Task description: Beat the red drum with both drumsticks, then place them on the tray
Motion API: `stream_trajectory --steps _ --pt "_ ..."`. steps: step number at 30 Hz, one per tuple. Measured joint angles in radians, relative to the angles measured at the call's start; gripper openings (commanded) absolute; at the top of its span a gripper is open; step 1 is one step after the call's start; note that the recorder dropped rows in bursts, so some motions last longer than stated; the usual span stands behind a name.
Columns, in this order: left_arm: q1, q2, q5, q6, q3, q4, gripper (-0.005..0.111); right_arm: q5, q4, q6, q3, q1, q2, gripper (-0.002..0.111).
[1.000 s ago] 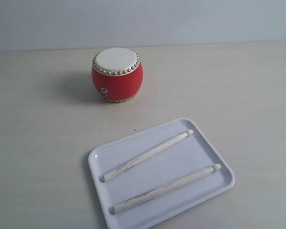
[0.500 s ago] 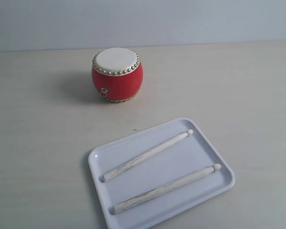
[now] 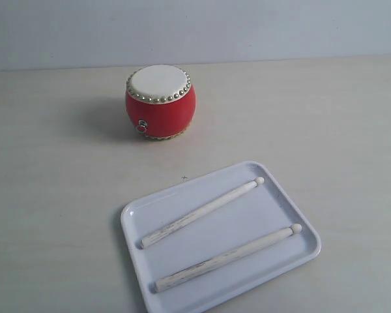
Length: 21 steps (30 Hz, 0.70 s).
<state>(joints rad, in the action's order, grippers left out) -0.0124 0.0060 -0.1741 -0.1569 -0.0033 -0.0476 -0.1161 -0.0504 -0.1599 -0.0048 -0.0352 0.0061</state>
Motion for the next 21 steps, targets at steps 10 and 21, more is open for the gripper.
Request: stream_trajectory --steps 10,21 --pt "0.000 0.000 0.000 0.000 0.000 0.000 0.000 -0.068 0.028 -0.017 0.000 0.000 0.000 0.000" --pt "0.000 0.000 0.000 0.000 0.000 0.000 0.000 -0.070 0.041 -0.023 0.000 0.000 0.000 0.000"
